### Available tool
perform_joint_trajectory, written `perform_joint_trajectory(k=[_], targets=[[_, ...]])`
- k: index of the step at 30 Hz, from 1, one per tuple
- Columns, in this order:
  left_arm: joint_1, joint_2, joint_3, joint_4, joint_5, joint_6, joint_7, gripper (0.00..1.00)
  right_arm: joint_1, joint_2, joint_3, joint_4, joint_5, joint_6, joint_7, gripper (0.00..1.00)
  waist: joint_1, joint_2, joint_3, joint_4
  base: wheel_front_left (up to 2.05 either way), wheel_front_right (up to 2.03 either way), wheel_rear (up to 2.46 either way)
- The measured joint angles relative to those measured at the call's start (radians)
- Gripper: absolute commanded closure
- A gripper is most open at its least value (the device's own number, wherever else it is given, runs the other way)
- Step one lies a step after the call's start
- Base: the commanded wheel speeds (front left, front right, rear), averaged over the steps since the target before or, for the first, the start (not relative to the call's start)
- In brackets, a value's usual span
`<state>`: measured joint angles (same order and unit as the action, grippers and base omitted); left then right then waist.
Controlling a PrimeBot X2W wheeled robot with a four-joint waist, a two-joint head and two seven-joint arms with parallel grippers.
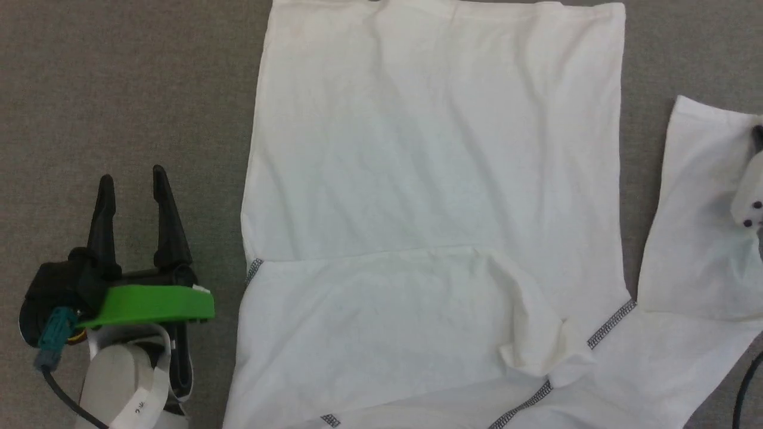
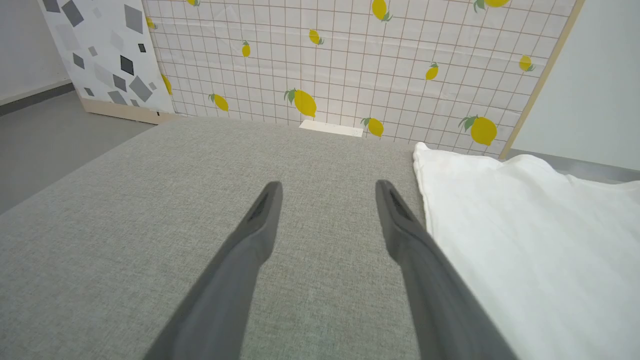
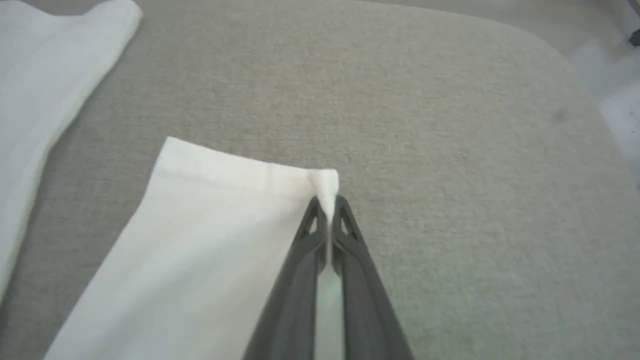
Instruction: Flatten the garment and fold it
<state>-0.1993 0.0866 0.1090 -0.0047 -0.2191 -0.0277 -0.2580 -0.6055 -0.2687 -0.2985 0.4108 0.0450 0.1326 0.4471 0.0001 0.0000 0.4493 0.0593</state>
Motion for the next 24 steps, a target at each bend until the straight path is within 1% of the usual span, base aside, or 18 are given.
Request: perform_joint_trajectory(k=[6,10,13,15,17,19,20,21,23,24], targets=[[0.063,-0.011,0.009,0.028,0.009,-0.025,0.000,0.00,0.141,-0.027,-0.106,-0.123,-0.029,0.000,-0.052,1.00,0.0000,0.0000,-0.090,-0.022,0.00,0.00,0.00],[0.101,-0.016,0.008,0.039,0.010,-0.035,0.000,0.00,0.257,-0.055,-0.168,-0.232,-0.037,0.000,-0.051,1.00,-0.0001,0.0000,-0.155,-0.038,0.00,0.00,0.00],[0.113,-0.017,0.007,0.050,0.012,-0.043,0.000,0.00,0.339,-0.058,-0.207,-0.312,-0.034,0.000,-0.030,1.00,0.0000,0.0000,-0.198,-0.049,0.00,0.00,0.00],[0.121,-0.018,0.007,0.056,0.012,-0.044,0.000,0.00,0.385,-0.040,-0.229,-0.373,-0.020,0.000,-0.001,1.00,-0.0001,0.0000,-0.223,-0.055,0.00,0.00,0.00],[0.127,-0.018,0.007,0.061,0.012,-0.051,0.000,0.00,0.427,-0.002,-0.249,-0.453,0.005,0.000,0.042,1.00,-0.0001,0.0000,-0.248,-0.061,0.00,0.00,0.00],[0.133,-0.019,0.006,0.064,0.012,-0.052,0.000,0.00,0.469,0.032,-0.238,-0.541,0.028,0.000,0.101,1.00,-0.0001,0.0000,-0.269,-0.066,0.00,0.00,0.00],[0.139,-0.019,0.005,0.066,0.012,-0.052,0.000,0.00,0.499,0.055,-0.215,-0.611,0.042,0.000,0.145,1.00,-0.0001,0.0000,-0.282,-0.068,0.00,0.00,0.00],[0.142,-0.019,0.005,0.067,0.012,-0.053,0.000,0.00,0.512,0.067,-0.201,-0.649,0.048,0.000,0.167,1.00,-0.0001,0.0000,-0.288,-0.069,0.00,0.00,0.00],[0.150,-0.019,0.006,0.069,0.014,-0.058,0.000,0.00,0.545,0.103,-0.145,-0.778,0.070,0.000,0.227,1.00,-0.0001,0.0000,-0.307,-0.073,0.00,0.00,0.00],[0.156,-0.018,0.005,0.072,0.015,-0.060,0.000,0.00,0.560,0.124,-0.075,-0.883,0.092,0.000,0.275,1.00,-0.0001,0.0000,-0.322,-0.074,0.00,0.00,0.00]])
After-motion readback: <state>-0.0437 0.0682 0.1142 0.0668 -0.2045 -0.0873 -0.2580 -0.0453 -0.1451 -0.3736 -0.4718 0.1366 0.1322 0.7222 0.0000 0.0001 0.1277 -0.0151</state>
